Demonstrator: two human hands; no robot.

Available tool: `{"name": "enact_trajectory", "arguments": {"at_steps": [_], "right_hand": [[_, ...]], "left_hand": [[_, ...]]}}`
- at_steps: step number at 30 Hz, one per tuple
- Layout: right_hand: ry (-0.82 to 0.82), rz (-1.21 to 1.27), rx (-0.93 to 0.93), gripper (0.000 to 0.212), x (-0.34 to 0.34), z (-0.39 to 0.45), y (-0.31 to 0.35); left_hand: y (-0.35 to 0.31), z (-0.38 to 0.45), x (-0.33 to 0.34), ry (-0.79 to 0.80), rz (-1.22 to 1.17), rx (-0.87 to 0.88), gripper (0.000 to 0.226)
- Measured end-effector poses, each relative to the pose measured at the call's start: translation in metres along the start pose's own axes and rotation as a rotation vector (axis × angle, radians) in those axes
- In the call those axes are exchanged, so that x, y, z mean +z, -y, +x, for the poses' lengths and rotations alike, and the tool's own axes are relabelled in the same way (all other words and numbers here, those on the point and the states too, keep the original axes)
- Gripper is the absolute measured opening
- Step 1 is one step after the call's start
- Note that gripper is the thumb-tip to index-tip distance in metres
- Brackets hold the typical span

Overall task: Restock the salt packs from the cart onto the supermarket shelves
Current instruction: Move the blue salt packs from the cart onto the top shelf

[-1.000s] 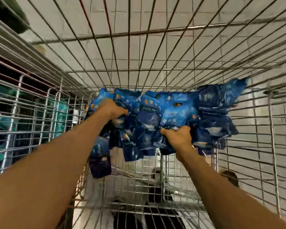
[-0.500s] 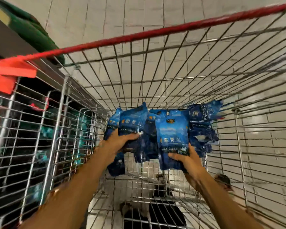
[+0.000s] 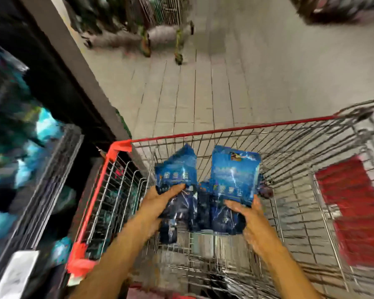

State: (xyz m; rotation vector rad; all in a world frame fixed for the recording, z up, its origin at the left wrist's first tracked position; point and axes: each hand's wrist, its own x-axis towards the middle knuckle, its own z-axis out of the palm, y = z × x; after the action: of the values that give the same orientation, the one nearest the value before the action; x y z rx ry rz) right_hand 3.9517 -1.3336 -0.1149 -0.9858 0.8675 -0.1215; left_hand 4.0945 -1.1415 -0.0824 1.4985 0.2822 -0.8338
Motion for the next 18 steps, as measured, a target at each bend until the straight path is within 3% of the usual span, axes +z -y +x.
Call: {"name": "enact_trajectory", "arguments": {"at_steps": [1, 5, 11, 14, 18], "right_hand": [[0.001, -0.001, -0.036, 0.082, 0.009, -0.013, 0.013], [0.138, -0.073, -0.186, 0.058, 0.047, -0.056, 0.054], [0.343, -0.091, -0.419, 0.042, 0.125, -0.112, 0.117], [0.44, -0.093, -0.484, 0.055, 0.168, -0.131, 0.142], [0.636, -0.124, -0.566, 0.06, 0.231, -0.153, 0.166]], "left_hand": [[-0.013, -0.017, -0.005, -0.006, -0.016, 0.056, 0.08], [-0.058, -0.079, -0.029, 0.021, -0.056, 0.251, 0.061], [-0.117, -0.163, -0.073, -0.124, -0.13, 0.473, 0.056], [-0.141, -0.205, -0.093, -0.243, -0.183, 0.576, 0.061], [-0.167, -0.265, -0.118, -0.384, -0.224, 0.742, 0.044]]}}
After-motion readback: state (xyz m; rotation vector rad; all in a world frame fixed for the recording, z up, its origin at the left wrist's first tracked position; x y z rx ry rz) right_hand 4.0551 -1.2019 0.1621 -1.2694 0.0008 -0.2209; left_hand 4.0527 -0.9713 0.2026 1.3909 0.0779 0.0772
